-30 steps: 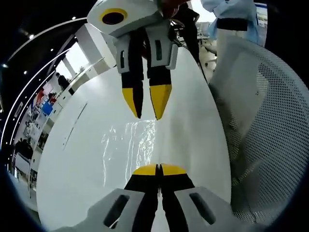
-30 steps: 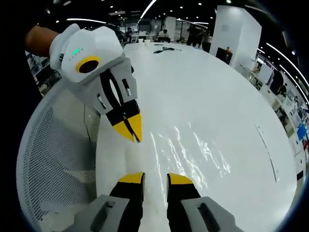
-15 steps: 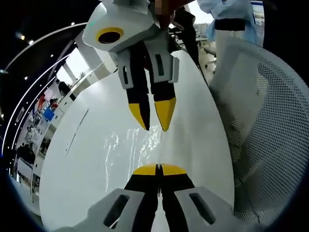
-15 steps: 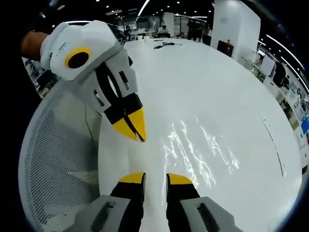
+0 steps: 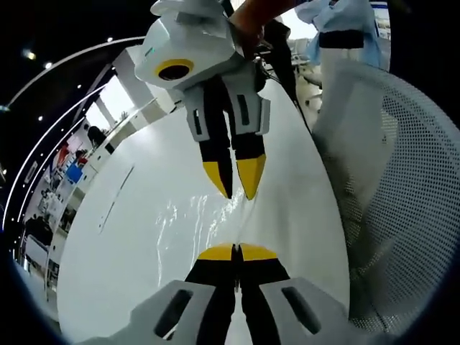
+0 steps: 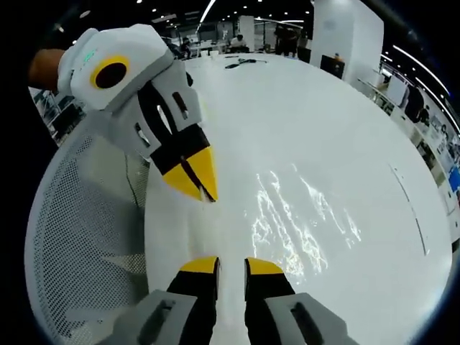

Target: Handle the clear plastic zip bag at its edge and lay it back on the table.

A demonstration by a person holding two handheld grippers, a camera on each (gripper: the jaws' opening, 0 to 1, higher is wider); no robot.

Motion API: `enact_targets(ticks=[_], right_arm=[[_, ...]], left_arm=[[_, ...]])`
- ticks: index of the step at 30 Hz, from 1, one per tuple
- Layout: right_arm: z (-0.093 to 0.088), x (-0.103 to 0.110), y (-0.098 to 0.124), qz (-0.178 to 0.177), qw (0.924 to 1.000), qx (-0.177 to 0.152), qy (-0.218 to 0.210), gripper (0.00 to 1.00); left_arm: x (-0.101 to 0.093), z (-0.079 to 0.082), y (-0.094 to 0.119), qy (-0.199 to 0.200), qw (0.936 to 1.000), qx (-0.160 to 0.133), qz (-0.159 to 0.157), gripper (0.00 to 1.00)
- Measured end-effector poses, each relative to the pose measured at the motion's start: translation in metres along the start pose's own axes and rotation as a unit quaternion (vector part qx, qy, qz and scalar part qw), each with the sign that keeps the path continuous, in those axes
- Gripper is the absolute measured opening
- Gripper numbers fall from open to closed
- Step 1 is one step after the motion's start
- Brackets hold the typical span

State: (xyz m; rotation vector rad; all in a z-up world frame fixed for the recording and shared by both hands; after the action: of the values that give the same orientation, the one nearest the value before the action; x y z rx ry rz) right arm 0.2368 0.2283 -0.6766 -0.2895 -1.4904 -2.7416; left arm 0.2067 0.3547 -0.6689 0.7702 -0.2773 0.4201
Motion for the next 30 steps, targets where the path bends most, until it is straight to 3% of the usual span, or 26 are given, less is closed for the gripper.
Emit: enact_targets(ticks=[6, 18, 30], right_arm=[[0.0030, 0.0046, -0.0046, 0.002, 1.0000, 0.002, 0.001, 0.00], [0.0047, 0.0063, -0.0050, -0.007, 0.9997, 0.024, 0.005, 0.00], [0.0098, 0.0040, -0.0075, -0.020, 0.9985, 0.049, -0.015, 0.00]], left_arm=[[0.0002, -0.0002, 0.0015, 0.012, 0.9999, -0.004, 0.001, 0.00], [-0.0018, -0.0013, -0.0011, 0.004, 1.0000, -0.004, -0.004, 0.01], [0.0021, 0.0002, 0.0039, -0.001, 0.9999, -0.010, 0.012, 0.21]])
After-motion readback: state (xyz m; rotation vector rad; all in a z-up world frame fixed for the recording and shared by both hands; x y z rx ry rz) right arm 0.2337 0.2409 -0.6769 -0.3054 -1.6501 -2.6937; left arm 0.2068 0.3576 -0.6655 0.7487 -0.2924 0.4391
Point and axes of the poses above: the point that each gripper's makers call its tool centre point, and the gripper's own axes: y roughly backward along the fingers, x roughly to its left, z roughly out of its top, the point moved 7 cm from there along y, roughly backward along the fingers, and after that the axes turned 7 degrees about z, right-handed, at the moved point
